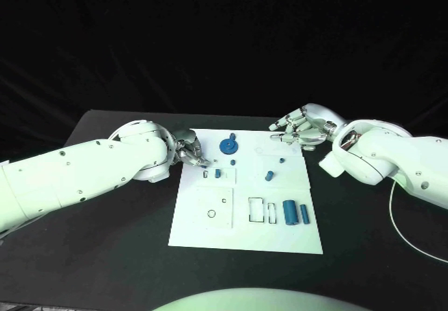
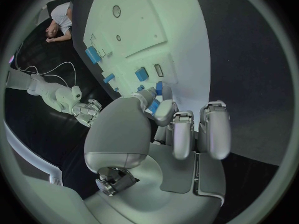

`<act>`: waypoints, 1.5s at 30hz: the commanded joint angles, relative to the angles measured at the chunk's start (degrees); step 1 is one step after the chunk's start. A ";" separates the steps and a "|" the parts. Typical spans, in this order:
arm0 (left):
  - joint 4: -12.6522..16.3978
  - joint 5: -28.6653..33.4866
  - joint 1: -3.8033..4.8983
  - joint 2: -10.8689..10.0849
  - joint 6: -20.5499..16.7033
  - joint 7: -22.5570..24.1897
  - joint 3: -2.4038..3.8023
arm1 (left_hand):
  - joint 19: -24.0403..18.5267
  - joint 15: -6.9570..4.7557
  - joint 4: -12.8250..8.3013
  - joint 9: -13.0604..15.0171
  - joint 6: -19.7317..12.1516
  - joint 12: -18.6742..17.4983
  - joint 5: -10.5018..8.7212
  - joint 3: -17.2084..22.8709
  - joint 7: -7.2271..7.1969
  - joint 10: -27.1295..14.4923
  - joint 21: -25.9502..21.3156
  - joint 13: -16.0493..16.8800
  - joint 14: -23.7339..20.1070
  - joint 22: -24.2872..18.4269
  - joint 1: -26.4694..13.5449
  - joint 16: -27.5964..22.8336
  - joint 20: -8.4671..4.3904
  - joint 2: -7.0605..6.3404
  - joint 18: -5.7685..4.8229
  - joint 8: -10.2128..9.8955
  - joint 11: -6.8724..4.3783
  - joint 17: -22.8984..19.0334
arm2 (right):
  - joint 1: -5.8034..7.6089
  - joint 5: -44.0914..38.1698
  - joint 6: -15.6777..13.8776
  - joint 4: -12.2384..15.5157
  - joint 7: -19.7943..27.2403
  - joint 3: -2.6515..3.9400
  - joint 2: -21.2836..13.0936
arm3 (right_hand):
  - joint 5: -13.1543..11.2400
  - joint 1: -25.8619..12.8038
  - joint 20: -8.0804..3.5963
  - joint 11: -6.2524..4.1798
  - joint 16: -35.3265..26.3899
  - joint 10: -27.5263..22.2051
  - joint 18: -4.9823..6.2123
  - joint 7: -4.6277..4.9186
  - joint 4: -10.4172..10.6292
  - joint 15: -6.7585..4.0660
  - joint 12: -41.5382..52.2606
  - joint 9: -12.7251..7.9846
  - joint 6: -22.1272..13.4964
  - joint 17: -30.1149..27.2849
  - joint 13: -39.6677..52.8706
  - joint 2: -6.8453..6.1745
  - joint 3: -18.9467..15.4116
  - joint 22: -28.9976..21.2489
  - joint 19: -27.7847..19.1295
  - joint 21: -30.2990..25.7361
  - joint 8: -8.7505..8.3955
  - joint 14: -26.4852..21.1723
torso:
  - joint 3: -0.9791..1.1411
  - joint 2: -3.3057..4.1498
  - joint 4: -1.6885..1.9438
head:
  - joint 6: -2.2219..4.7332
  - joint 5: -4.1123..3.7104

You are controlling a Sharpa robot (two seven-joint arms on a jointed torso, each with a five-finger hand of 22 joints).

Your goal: Assemble the parts on the task board

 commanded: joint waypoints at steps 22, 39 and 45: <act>0.85 -0.66 -0.48 -0.06 8.66 -0.26 -0.02 | 2.31 -0.41 -5.82 0.04 0.49 0.46 0.20 6.35 -0.52 0.61 0.29 0.19 5.93 8.21 0.42 0.14 -0.47 -0.49 -0.68 0.20 -0.15 15.09 | -0.12 0.16 1.22 0.14 0.56 -0.01 -0.02 | 0.26 -0.22 0.04 0.09 -0.24 -0.38 0.85 0.23 0.45 0.12 0.08 -0.04 0.11 -0.06 0.01 0.66 -0.11 -0.10 -0.51 -0.33 0.37 1.83 | 0.05 -0.02 0.03 | -0.68 0.18; 0.81 -0.46 -0.65 0.25 6.85 -1.68 -0.02 | 2.27 -0.42 -5.74 0.02 0.66 0.50 0.20 6.64 -0.52 0.72 0.22 0.22 5.93 8.15 0.32 0.14 -0.48 -0.55 -0.66 0.22 -0.15 15.09 | -0.12 0.16 1.26 0.28 0.59 -0.01 -0.08 | 0.26 -0.22 0.04 0.09 -0.24 -0.38 0.85 0.23 0.45 0.12 0.08 -0.04 0.11 -0.06 0.01 0.66 -0.11 -0.10 -0.51 -0.33 0.37 1.83 | 0.07 -0.03 0.01 | -0.96 0.23; 1.27 0.15 -0.70 -0.04 5.06 -2.16 0.00 | 2.31 -0.43 -5.71 0.01 0.73 0.60 0.25 6.80 -0.54 0.84 0.28 0.35 5.93 8.23 0.31 0.14 -0.49 -0.55 -0.68 0.23 -0.17 15.09 | -0.12 0.16 1.26 0.26 0.61 -0.01 -0.09 | 0.26 -0.22 0.04 0.09 -0.24 -0.38 0.85 0.23 0.45 0.12 0.08 -0.04 0.11 -0.06 0.01 0.66 -0.11 -0.10 -0.51 -0.33 0.37 1.83 | 0.06 -0.03 -0.02 | -0.91 0.25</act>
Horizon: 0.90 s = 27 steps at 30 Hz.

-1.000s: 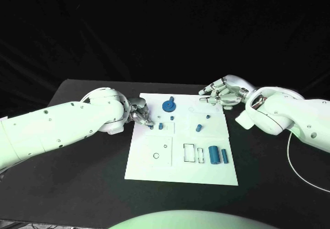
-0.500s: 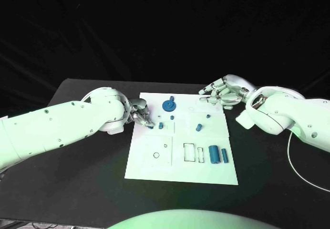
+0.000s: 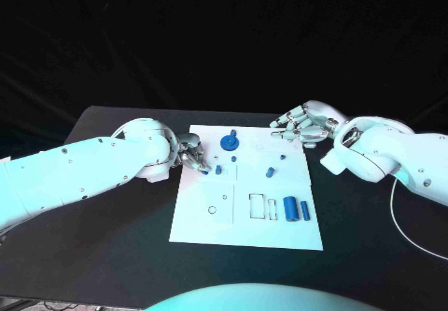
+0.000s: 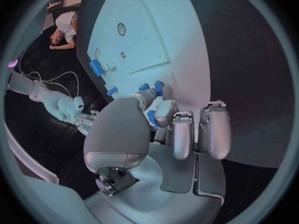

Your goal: Assemble the parts on the task board

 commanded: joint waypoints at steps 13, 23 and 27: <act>2.75 1.96 -0.58 -1.78 -6.94 -1.50 -0.10 | 2.61 -0.60 -5.50 0.01 0.94 0.49 0.72 7.56 -0.73 0.86 0.69 0.25 5.93 8.72 0.55 0.14 -0.64 -0.93 -0.80 0.34 -0.23 15.07 | -0.04 -0.07 0.84 0.05 0.66 0.00 -0.07 | 0.29 -0.01 0.05 0.08 -0.30 -0.38 0.86 0.23 0.33 0.12 0.09 -0.04 0.11 -0.16 -0.02 0.44 0.03 -0.10 -0.52 -0.37 0.38 1.81 | -0.03 -0.03 0.14 | -0.16 -0.10; 3.57 0.64 -1.48 -2.55 -9.81 -1.00 -0.09 | 2.73 -0.62 -5.55 0.01 1.00 0.55 0.71 7.95 -0.72 0.97 0.87 0.34 5.93 8.93 0.50 0.14 -0.66 -1.15 -0.86 0.35 -0.23 15.07 | -0.04 -0.06 0.91 -0.01 0.75 0.00 -0.10 | 0.32 -0.04 0.05 0.08 -0.39 -0.37 0.87 0.23 0.37 0.12 0.10 -0.04 0.11 -0.26 -0.05 0.47 0.00 -0.16 -0.54 -0.41 0.40 1.80 | -0.05 -0.01 0.05 | -0.08 0.09; 3.38 0.17 -1.72 -2.45 -10.11 -0.96 -0.09 | 2.73 -0.62 -5.55 0.01 1.00 0.55 0.71 7.95 -0.72 0.97 0.87 0.34 5.93 8.93 0.50 0.14 -0.66 -1.15 -0.86 0.35 -0.23 15.07 | -0.06 -0.05 0.95 -0.07 0.79 -0.01 -0.06 | 0.32 -0.04 0.05 0.08 -0.39 -0.37 0.87 0.23 0.37 0.12 0.10 -0.04 0.11 -0.26 -0.05 0.47 0.00 -0.16 -0.54 -0.41 0.40 1.80 | 0.01 0.01 -0.01 | -0.25 0.16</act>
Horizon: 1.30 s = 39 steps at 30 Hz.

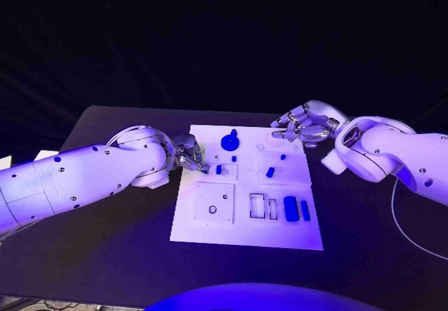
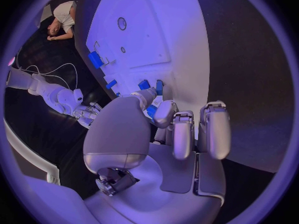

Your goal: Assemble the parts on the task board

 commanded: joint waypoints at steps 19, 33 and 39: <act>-1.08 -2.61 -1.07 1.08 0.73 -0.08 0.03 | 2.75 -0.42 -6.55 0.09 0.88 0.15 0.30 7.22 -0.93 0.50 0.23 -0.04 6.14 8.94 -0.12 0.14 -0.27 -0.74 -0.88 0.21 -0.13 15.09 | -0.15 -0.06 1.04 -0.15 0.66 0.00 0.08 | 0.32 -0.04 0.05 0.08 -0.39 -0.37 0.86 0.23 0.38 0.13 0.10 -0.04 0.11 -0.05 -0.05 0.47 0.00 -0.05 -0.54 -0.18 0.40 1.80 | 0.02 0.00 -0.09 | -0.48 -0.14; -0.92 -2.23 -1.08 1.14 3.16 0.50 0.03 | 2.70 -0.42 -6.75 0.06 1.00 0.02 0.29 7.68 -0.96 0.54 0.13 -0.19 6.14 8.85 -0.12 0.14 -0.28 -1.18 -0.85 0.19 -0.16 15.09 | -0.19 -0.05 1.22 -0.17 0.72 0.00 0.09 | 0.32 -0.04 0.05 0.08 -0.39 -0.37 0.86 0.23 0.38 0.13 0.10 -0.04 0.11 -0.05 -0.05 0.47 0.00 -0.05 -0.54 -0.18 0.40 1.80 | 0.03 0.00 -0.05 | -0.69 -0.13; -0.99 -1.93 -1.08 1.19 2.75 0.63 0.03 | 2.72 -0.42 -6.76 0.05 1.05 0.05 0.29 7.76 -0.96 0.59 0.16 -0.15 6.14 8.89 -0.14 0.14 -0.28 -1.26 -0.86 0.19 -0.16 15.09 | -0.20 0.00 1.16 -0.18 0.76 0.00 0.10 | 0.34 -0.09 0.05 0.08 -0.51 -0.42 0.89 0.23 0.45 0.13 0.03 -0.04 0.11 -0.18 -0.17 0.48 -0.05 -0.21 -0.60 -0.29 0.42 1.78 | 0.03 -0.01 -0.05 | -0.71 -0.13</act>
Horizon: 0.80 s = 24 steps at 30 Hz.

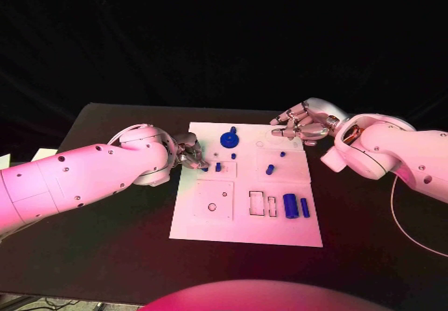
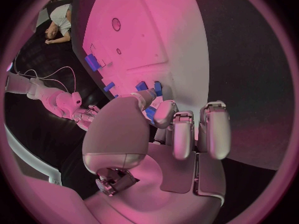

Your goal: Assemble the parts on the task board

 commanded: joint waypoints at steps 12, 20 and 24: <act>-0.73 3.28 -0.28 0.67 1.86 -0.11 -0.25 | 2.64 -0.53 -4.67 -0.09 2.02 -0.10 1.27 6.29 -1.33 0.75 -0.04 -0.09 6.13 8.77 -2.54 0.14 -0.27 -1.01 -0.81 0.36 -0.20 15.10 | -0.06 0.01 0.68 0.09 0.57 0.00 0.02 | 0.34 -0.10 -0.16 0.08 -0.21 -0.49 0.91 0.23 0.46 0.13 -0.10 -0.04 0.09 -0.10 -0.17 0.48 -0.06 -0.18 -0.45 -0.36 0.19 1.77 | 0.08 -0.02 -0.04 | -0.12 -0.10; -1.58 3.99 -0.26 1.32 2.65 -1.47 -0.24 | 2.72 -1.03 -2.35 -0.41 3.49 0.27 1.34 3.13 -1.97 1.26 -0.02 0.44 6.13 8.92 -6.49 0.14 -0.69 -2.13 -0.82 0.12 -0.74 15.10 | -0.05 0.03 0.63 0.17 0.57 0.00 0.03 | 0.34 -0.10 -0.16 0.08 -0.21 -0.49 0.91 0.23 0.46 0.13 -0.10 -0.04 0.09 -0.10 -0.17 0.48 -0.06 -0.18 -0.45 -0.36 0.19 1.77 | 0.13 0.01 -0.08 | -0.30 -0.11; -1.81 4.05 -0.25 1.49 2.85 -1.95 -0.24 | 2.91 -1.20 -1.81 -0.39 4.12 1.06 1.35 1.86 -2.19 1.84 0.26 1.39 6.13 9.24 -7.36 0.14 -0.84 -2.29 -0.92 0.21 -0.93 15.10 | -0.05 0.03 0.66 0.17 0.56 0.00 0.03 | 0.34 -0.10 -0.16 0.08 -0.21 -0.49 0.91 0.23 0.46 0.13 -0.10 -0.04 0.09 -0.10 -0.17 0.48 -0.06 -0.18 -0.45 -0.36 0.19 1.77 | 0.07 0.01 -0.07 | -0.36 -0.16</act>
